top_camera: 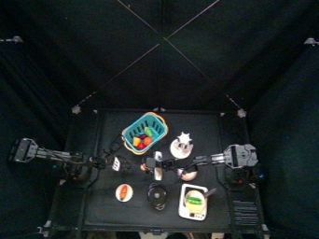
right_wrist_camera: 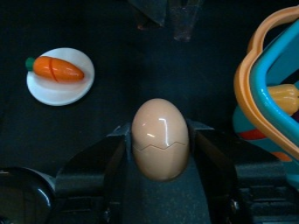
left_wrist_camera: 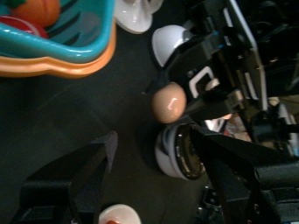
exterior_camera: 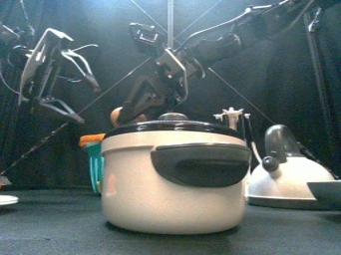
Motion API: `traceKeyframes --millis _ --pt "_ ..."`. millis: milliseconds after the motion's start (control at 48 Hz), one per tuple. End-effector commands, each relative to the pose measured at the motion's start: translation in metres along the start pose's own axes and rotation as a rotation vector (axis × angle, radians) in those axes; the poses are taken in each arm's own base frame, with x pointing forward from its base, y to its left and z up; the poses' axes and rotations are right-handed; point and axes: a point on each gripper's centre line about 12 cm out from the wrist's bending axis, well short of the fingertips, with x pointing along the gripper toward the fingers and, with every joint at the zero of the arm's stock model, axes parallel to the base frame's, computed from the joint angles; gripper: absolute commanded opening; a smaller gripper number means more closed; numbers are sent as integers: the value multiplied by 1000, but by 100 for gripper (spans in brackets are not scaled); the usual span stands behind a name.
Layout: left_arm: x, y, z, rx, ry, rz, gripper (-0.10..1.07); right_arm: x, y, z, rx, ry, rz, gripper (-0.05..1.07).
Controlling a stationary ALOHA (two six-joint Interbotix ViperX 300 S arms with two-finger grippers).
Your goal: Grab egg with other hand
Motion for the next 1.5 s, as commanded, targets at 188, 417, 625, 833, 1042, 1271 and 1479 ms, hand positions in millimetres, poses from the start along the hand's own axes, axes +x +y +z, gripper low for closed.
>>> traceKeyframes --millis 188,417,625,833,1042,1271,1479 --pt "13 2 1 -12 17 34 99 -13 -16 30 7 -118 -15 56" --pt "20 -2 6 -23 15 39 99 -5 -23 38 -17 -146 -23 56" --pt "20 -2 13 -62 -5 41 99 2 -23 42 -54 -149 -25 56" --pt "29 -1 15 -82 0 59 99 3 -27 45 -52 -156 -33 56" --pt "37 4 17 -105 4 86 98 4 -28 43 -51 -153 -34 56" --pt "37 3 16 -102 14 70 79 7 -29 42 -53 -148 -35 56" --pt "34 5 14 -102 15 72 47 9 -28 40 -53 -143 -34 57"
